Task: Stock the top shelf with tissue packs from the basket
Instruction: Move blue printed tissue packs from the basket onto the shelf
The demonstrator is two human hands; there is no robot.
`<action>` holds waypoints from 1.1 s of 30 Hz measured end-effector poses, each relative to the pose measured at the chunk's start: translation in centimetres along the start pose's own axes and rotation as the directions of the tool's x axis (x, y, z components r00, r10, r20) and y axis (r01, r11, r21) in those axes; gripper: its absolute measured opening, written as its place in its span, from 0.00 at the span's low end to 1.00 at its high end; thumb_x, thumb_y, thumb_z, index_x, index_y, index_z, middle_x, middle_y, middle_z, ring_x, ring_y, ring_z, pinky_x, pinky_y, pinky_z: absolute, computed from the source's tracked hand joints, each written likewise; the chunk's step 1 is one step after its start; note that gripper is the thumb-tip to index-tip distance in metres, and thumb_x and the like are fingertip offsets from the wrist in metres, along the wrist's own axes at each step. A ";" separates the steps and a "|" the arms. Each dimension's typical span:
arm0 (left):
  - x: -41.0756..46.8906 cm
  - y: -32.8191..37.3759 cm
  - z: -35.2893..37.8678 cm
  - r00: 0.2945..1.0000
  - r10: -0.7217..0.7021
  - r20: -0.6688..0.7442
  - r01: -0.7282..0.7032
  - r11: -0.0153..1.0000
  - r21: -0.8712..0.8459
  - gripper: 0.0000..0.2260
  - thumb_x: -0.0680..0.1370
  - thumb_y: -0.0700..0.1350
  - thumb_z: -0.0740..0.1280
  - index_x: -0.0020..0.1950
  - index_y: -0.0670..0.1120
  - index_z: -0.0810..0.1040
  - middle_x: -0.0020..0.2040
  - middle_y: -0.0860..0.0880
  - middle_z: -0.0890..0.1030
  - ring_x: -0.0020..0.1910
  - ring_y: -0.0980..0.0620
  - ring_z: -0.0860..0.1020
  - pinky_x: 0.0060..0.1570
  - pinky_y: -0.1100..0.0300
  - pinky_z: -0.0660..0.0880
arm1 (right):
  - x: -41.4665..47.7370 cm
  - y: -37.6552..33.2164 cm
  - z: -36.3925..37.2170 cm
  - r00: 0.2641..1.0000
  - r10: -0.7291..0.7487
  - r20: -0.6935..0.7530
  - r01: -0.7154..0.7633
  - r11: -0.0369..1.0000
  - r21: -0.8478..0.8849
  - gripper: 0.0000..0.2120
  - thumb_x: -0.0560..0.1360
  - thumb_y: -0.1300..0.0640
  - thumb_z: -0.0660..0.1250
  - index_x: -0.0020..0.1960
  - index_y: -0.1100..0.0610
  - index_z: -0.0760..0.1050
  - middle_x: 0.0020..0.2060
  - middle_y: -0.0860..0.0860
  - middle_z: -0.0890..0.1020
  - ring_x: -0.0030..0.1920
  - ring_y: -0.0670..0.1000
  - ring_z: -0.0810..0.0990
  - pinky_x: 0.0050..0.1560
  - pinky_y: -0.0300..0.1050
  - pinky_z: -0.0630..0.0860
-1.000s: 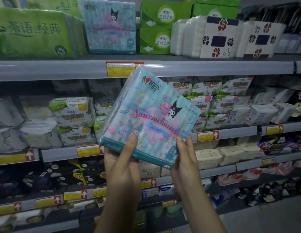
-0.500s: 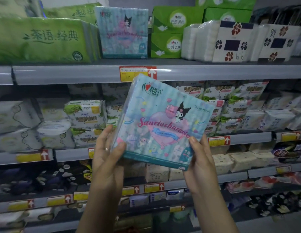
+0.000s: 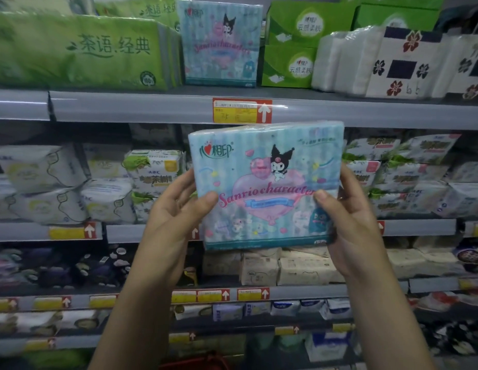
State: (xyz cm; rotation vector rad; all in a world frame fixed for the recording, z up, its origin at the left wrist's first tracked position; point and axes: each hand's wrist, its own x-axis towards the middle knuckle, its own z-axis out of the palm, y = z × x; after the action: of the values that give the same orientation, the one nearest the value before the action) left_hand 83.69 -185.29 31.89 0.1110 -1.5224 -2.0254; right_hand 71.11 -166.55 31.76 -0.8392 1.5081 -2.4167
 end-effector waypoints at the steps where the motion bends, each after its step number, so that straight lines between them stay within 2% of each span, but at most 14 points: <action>1: 0.2 0.2 -0.1 1.000 0.001 0.002 -0.001 1.000 0.012 0.45 0.55 0.60 0.81 0.67 0.44 0.74 0.60 0.47 0.81 0.55 0.51 0.82 0.43 0.62 0.80 | 0.2 0.0 0.2 1.000 0.005 0.004 -0.005 1.000 -0.010 0.40 0.57 0.43 0.80 0.66 0.48 0.71 0.57 0.47 0.81 0.57 0.53 0.81 0.48 0.49 0.81; 4: 0.6 0.6 -0.7 1.000 0.014 -0.004 -0.014 1.000 0.025 0.42 0.54 0.58 0.82 0.64 0.44 0.75 0.57 0.48 0.83 0.53 0.52 0.83 0.42 0.63 0.79 | 0.6 0.3 0.7 1.000 0.012 0.020 -0.011 1.000 -0.011 0.42 0.57 0.43 0.80 0.68 0.49 0.69 0.59 0.48 0.80 0.57 0.54 0.81 0.47 0.50 0.81; 9: 1.3 0.9 -1.2 1.000 0.020 -0.010 -0.020 0.999 0.028 0.44 0.52 0.57 0.82 0.65 0.43 0.76 0.56 0.48 0.83 0.52 0.51 0.83 0.41 0.62 0.80 | 1.0 0.4 0.9 0.999 0.044 0.018 -0.044 0.999 0.005 0.47 0.56 0.42 0.80 0.70 0.53 0.67 0.57 0.48 0.81 0.55 0.53 0.82 0.44 0.49 0.81; 15: 1.6 1.3 -1.4 1.000 0.025 -0.002 -0.025 0.999 0.029 0.43 0.52 0.57 0.82 0.64 0.45 0.77 0.57 0.49 0.83 0.53 0.50 0.83 0.42 0.62 0.80 | 1.2 0.4 1.5 0.999 0.044 0.000 -0.044 0.999 -0.006 0.47 0.55 0.41 0.80 0.69 0.52 0.68 0.54 0.47 0.82 0.53 0.51 0.83 0.43 0.48 0.81; 18: 1.7 1.8 -1.8 0.999 0.039 0.015 -0.039 0.999 0.031 0.41 0.53 0.57 0.82 0.64 0.46 0.77 0.58 0.48 0.83 0.55 0.50 0.82 0.43 0.61 0.80 | 0.9 0.4 2.1 0.999 0.034 -0.014 -0.034 0.999 0.017 0.42 0.59 0.45 0.79 0.69 0.53 0.68 0.56 0.49 0.81 0.54 0.52 0.82 0.44 0.49 0.81; 21: 1.8 2.3 -2.3 0.998 0.048 0.030 -0.049 0.999 0.024 0.41 0.54 0.56 0.82 0.64 0.46 0.78 0.58 0.48 0.83 0.55 0.49 0.82 0.44 0.60 0.80 | 0.6 0.1 2.7 0.999 0.030 -0.027 -0.029 0.999 0.035 0.34 0.65 0.55 0.76 0.68 0.53 0.69 0.55 0.50 0.82 0.53 0.53 0.82 0.42 0.48 0.81; 27: 2.1 3.7 -3.5 0.995 0.087 0.057 -0.086 0.996 -0.021 0.36 0.52 0.57 0.82 0.58 0.49 0.81 0.56 0.49 0.84 0.53 0.51 0.83 0.42 0.62 0.80 | 0.5 -0.5 4.4 0.999 -0.049 0.015 0.049 0.998 0.034 0.33 0.59 0.47 0.78 0.62 0.48 0.75 0.55 0.50 0.82 0.52 0.52 0.83 0.42 0.47 0.81; 33: 2.5 4.5 -3.8 0.988 0.120 0.098 -0.117 0.993 -0.030 0.37 0.51 0.59 0.82 0.58 0.49 0.81 0.55 0.50 0.84 0.52 0.51 0.83 0.42 0.62 0.80 | 0.5 -0.9 5.0 0.998 -0.063 0.001 0.063 0.998 0.010 0.38 0.59 0.47 0.79 0.66 0.51 0.71 0.59 0.52 0.79 0.54 0.53 0.82 0.44 0.47 0.81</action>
State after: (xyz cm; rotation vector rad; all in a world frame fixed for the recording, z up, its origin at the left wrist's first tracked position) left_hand 85.04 -190.50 35.36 -0.0892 -1.5265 -1.9801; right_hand 73.49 -170.17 34.38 -0.8989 1.4902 -2.4650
